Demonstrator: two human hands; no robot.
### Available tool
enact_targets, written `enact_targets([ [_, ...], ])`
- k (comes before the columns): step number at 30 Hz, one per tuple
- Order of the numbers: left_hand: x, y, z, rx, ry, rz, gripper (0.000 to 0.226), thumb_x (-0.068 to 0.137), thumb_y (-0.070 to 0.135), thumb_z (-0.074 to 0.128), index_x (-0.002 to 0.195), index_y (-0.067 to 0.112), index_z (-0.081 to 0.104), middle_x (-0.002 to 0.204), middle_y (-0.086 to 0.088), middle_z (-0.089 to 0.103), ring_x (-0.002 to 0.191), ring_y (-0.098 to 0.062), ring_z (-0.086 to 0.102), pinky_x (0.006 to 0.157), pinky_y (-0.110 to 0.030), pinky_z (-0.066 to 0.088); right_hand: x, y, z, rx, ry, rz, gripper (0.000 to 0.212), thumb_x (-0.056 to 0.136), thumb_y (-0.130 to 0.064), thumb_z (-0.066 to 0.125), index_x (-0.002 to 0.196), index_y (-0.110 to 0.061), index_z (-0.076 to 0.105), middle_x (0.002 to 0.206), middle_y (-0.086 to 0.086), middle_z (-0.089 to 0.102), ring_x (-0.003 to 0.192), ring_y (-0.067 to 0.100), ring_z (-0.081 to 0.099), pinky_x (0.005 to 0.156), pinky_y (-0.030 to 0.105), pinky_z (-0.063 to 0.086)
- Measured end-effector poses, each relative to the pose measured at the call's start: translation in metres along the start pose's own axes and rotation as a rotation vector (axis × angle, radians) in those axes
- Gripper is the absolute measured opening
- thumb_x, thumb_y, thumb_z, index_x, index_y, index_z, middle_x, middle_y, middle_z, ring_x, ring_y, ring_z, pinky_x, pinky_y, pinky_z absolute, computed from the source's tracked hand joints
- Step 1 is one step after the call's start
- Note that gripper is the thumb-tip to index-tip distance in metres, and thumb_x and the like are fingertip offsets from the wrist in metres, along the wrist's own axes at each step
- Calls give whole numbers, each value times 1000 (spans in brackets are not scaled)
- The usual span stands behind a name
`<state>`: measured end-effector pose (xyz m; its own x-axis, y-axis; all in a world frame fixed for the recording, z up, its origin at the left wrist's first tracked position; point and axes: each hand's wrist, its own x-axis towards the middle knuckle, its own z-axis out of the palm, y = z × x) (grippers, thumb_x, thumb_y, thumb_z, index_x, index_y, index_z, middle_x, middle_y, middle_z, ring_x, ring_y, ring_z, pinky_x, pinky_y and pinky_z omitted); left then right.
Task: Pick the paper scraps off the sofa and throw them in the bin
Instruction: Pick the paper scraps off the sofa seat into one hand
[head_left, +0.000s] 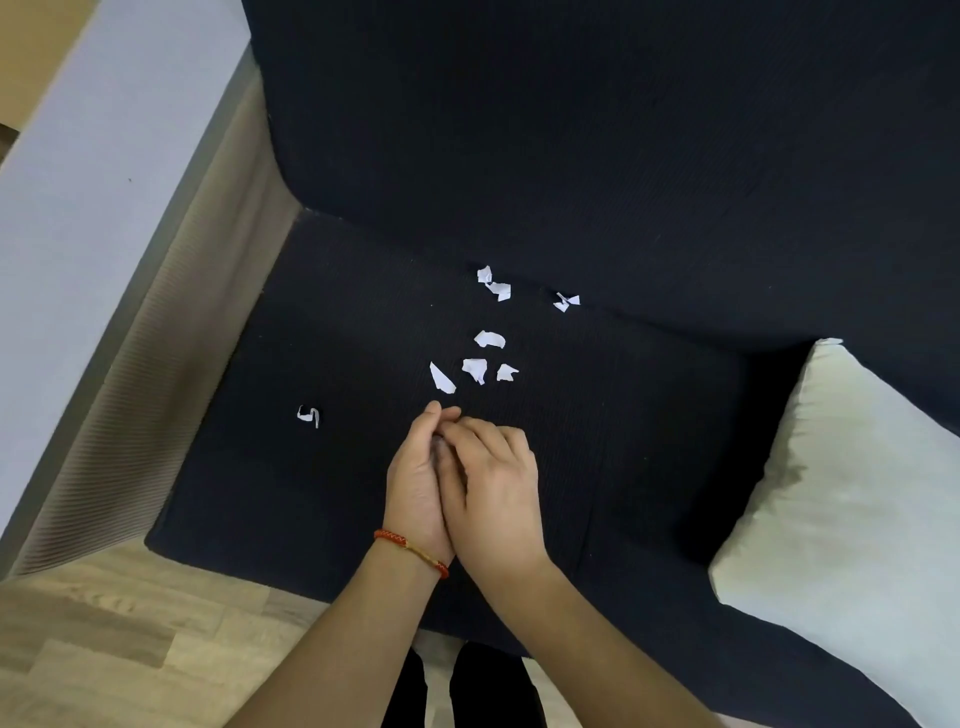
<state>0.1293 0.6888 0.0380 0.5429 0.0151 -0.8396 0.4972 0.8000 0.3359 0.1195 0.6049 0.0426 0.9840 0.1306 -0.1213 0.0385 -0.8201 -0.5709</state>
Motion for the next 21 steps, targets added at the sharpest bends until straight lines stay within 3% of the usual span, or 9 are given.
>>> enact_targets([
  [2, -1, -1, -2, -54, -22, -20, 25, 95, 40, 71, 106, 19, 76, 108, -7, 73, 106, -23, 71, 100, -41, 56, -4, -3, 4, 6, 22, 12, 37, 108, -33, 41, 129, -25, 71, 130, -11, 68, 125, 13, 57, 112, 42, 42],
  [5, -7, 0, -3, -164, -68, -57, 22, 102, 35, 63, 107, 19, 76, 110, -5, 76, 105, -18, 74, 93, -35, 60, -7, -5, 4, 34, 11, 2, 44, 111, -34, 32, 140, -25, 64, 142, -11, 64, 148, 9, 43, 130, 47, 18],
  [8, -11, 3, -6, -140, -124, -64, 27, 101, 38, 61, 102, 21, 81, 103, -2, 77, 98, -14, 76, 87, -31, 61, -10, -6, 3, 80, -67, 2, 54, 111, -42, 23, 154, -22, 49, 157, -13, 51, 158, 4, 23, 132, 47, 7],
  [11, -7, 1, -17, -113, -119, -33, 40, 95, 43, 69, 129, 22, 73, 126, -1, 74, 120, -14, 69, 106, -36, 50, -14, -9, 1, 134, -103, -18, 63, 109, -47, 19, 159, -15, 40, 164, -8, 43, 160, 3, 14, 132, 49, 5],
  [13, -4, 0, -21, -170, -132, -46, 48, 94, 43, 74, 136, 21, 66, 126, -1, 70, 120, -14, 66, 110, -38, 47, -16, -12, -4, 186, -71, -44, 62, 109, -46, 20, 159, -15, 39, 164, -8, 42, 160, 5, 17, 132, 46, 2],
  [15, -2, 2, -22, -208, -121, -47, 31, 97, 38, 70, 124, 23, 70, 107, -1, 72, 100, -15, 71, 97, -35, 56, -16, -8, -12, 288, -8, -34, 56, 110, -41, 23, 159, -17, 39, 162, -11, 41, 158, 4, 22, 132, 40, 4],
  [17, -4, 8, -22, -251, -131, -24, 14, 97, 33, 66, 104, 24, 74, 93, 2, 72, 81, -12, 72, 72, -28, 62, -6, 6, -19, 369, 55, 47, 50, 112, -34, 28, 156, -18, 43, 156, -15, 44, 152, 1, 31, 129, 33, 18],
  [19, -6, 12, -24, -299, -129, -26, 14, 91, 33, 67, 88, 23, 76, 87, 2, 69, 70, -11, 70, 56, -24, 59, 11, 37, -19, 349, 141, 202, 39, 111, -27, 41, 147, -18, 52, 144, -13, 51, 139, 1, 45, 120, 31, 36],
  [21, -9, 17, -28, -318, -112, -24, 19, 91, 35, 66, 83, 22, 78, 87, 2, 68, 69, -11, 69, 53, -24, 58, 33, 76, -15, 260, 170, 386, 33, 106, -22, 55, 139, -16, 58, 137, -3, 52, 126, 14, 55, 111, 40, 47],
])
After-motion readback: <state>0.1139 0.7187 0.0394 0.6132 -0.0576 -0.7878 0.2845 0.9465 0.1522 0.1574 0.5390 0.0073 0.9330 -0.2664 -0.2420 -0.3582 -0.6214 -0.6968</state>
